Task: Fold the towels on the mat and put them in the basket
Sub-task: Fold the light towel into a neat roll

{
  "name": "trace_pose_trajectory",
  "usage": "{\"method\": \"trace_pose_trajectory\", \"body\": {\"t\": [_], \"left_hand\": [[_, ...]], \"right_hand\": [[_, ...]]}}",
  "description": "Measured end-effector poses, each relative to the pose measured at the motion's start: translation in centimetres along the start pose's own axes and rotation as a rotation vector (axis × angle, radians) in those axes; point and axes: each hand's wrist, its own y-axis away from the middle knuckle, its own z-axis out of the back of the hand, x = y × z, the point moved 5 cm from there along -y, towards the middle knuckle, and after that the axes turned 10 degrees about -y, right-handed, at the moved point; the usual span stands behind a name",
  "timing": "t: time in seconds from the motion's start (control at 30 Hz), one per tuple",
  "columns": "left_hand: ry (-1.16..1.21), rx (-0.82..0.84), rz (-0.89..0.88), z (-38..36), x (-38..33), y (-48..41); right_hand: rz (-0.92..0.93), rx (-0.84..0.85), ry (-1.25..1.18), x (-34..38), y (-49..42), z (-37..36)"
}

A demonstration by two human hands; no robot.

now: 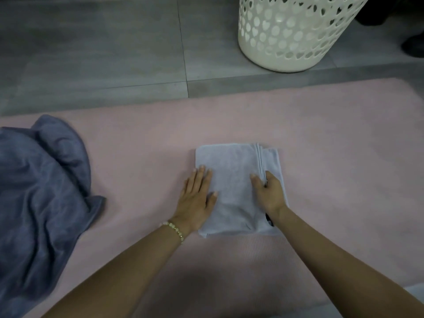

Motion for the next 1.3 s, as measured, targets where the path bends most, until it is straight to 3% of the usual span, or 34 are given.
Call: {"method": "trace_pose_trajectory", "body": {"t": [0.17,0.3,0.63,0.77,0.83,0.97,1.1,1.17,1.3], "left_hand": [[-0.06,-0.099,-0.074,-0.8,-2.2,-1.1],[-0.077,-0.081,-0.111,-2.0,-4.7,-2.0],[-0.176,-0.084,0.01,-3.3,-5.1,-3.0],[-0.232,-0.146,-0.089,-2.3,-3.9,-5.7],[-0.262,-0.143,-0.129,-1.8,-3.7,-7.1],[-0.262,0.0,-0.106,-0.5,-4.7,-10.1],[-0.165,0.091,-0.046,2.1,-5.1,-14.0],[-0.115,0.281,-0.011,2.4,-5.1,-15.2],[-0.082,0.699,0.0,5.0,-6.5,-15.2]], "right_hand": [[0.124,-0.032,0.077,-0.2,0.3,2.9],[0.073,-0.071,0.124,-1.0,-0.4,5.4],[-0.029,-0.076,0.294,-1.2,-0.5,6.3],[-0.17,0.136,0.301,-2.7,1.1,7.0],[-0.183,0.136,0.276,-3.3,1.2,7.9],[-0.141,0.041,0.488,-3.1,1.2,8.8],[-0.24,0.035,0.528,-3.3,1.8,8.0],[-0.304,0.08,0.504,-3.8,1.7,7.8],[-0.44,0.244,0.205,-3.4,2.0,7.6]]}}
